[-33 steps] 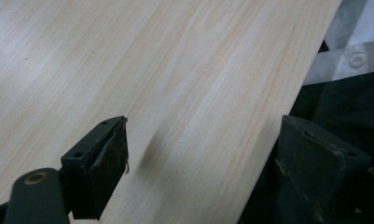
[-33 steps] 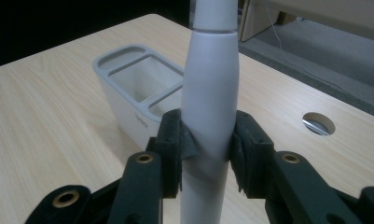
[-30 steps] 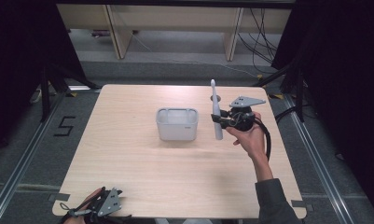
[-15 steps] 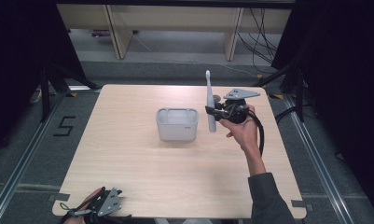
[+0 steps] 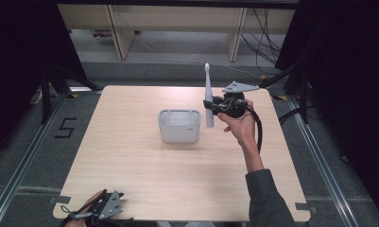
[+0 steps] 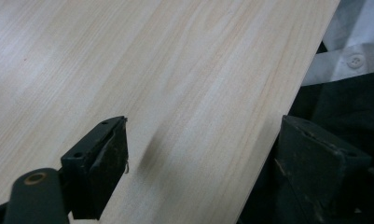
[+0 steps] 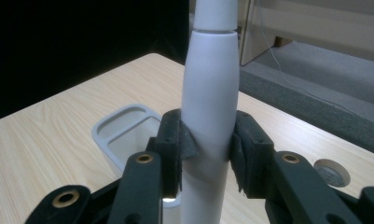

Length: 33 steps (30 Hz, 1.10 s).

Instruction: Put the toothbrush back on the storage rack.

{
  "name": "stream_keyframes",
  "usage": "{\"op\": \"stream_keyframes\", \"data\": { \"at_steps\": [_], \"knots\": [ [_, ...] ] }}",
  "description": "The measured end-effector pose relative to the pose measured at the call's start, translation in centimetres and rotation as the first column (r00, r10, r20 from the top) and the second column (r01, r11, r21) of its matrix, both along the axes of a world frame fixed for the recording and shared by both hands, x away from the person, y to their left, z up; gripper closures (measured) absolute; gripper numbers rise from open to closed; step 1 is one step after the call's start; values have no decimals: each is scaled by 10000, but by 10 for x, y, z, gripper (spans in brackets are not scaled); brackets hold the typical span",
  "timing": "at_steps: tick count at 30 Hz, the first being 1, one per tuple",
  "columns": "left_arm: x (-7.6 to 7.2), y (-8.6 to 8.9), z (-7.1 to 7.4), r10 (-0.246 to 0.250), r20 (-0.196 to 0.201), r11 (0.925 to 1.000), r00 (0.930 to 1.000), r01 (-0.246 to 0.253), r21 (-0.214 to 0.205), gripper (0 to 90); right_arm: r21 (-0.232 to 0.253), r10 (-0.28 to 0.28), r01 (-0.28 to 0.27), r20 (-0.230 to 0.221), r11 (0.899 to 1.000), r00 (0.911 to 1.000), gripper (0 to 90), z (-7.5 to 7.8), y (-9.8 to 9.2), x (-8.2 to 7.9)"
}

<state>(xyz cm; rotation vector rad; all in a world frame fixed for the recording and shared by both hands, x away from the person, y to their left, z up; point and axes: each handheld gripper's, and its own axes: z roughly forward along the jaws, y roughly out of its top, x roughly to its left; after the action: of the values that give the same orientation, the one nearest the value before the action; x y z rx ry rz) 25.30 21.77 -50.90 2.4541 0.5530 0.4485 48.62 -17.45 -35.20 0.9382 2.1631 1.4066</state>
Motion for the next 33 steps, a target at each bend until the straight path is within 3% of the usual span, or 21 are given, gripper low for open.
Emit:
{"op": "stream_keyframes", "data": {
  "at_steps": [2, 3, 12, 13, 15, 16, 22, 24, 26, 27, 30, 33],
  "knots": [
    [0, 0, 0, -14, 6, 10000, 10000, 14, -14, 162, -19, -78, 79, 214, 10000, 9997, 667, 2, 1, 2],
    [0, 0, 1, -33, 5, 10000, 10000, 33, -15, 163, 141, 34, -35, 26, 9999, 10000, 667, 4, 4, 2],
    [0, 0, 1, -19, 7, 10000, 10000, 19, 2, 162, 170, 143, -147, 197, 9997, 9997, 667, 16, 19, 5],
    [0, 1, 3, -180, -293, 9997, 9994, 185, 154, 162, 91, 164, -167, 320, 9998, 9994, 667, 18, 20, 7],
    [0, 0, 1, -52, -7, 10000, 10000, 52, -18, 162, 124, 79, -82, 239, 9999, 9997, 667, 19, 24, 7],
    [1, 1, 3, -165, -279, 9998, 9995, 169, 144, 162, 84, 163, -166, 260, 9998, 9995, 667, 20, 25, 8],
    [0, 1, 1, -79, -67, 10000, 9999, 79, 58, 162, 172, 93, -96, 160, 9998, 9998, 667, 19, 34, 11],
    [0, 1, 1, -70, -27, 10000, 10000, 70, 11, 162, 84, 96, -99, 365, 9999, 9993, 667, 18, 35, 14],
    [0, 1, 1, -81, 17, 10000, 10000, 81, 27, 162, 237, 38, -40, 92, 9997, 10000, 667, 16, 38, 14],
    [-1, 0, 1, -60, 1, 10000, 10000, 60, -13, 162, 237, 46, -51, 213, 9997, 9998, 667, 16, 38, 15],
    [0, 1, 2, -84, 36, 10000, 10000, 84, 42, 162, 324, 28, -28, -14, 9995, 10000, 667, 12, 41, 17],
    [0, 1, 1, -63, 34, 10000, 10000, 62, 18, 162, 200, 149, -154, 233, 9997, 9996, 667, 9, 43, 21]
  ]
}}
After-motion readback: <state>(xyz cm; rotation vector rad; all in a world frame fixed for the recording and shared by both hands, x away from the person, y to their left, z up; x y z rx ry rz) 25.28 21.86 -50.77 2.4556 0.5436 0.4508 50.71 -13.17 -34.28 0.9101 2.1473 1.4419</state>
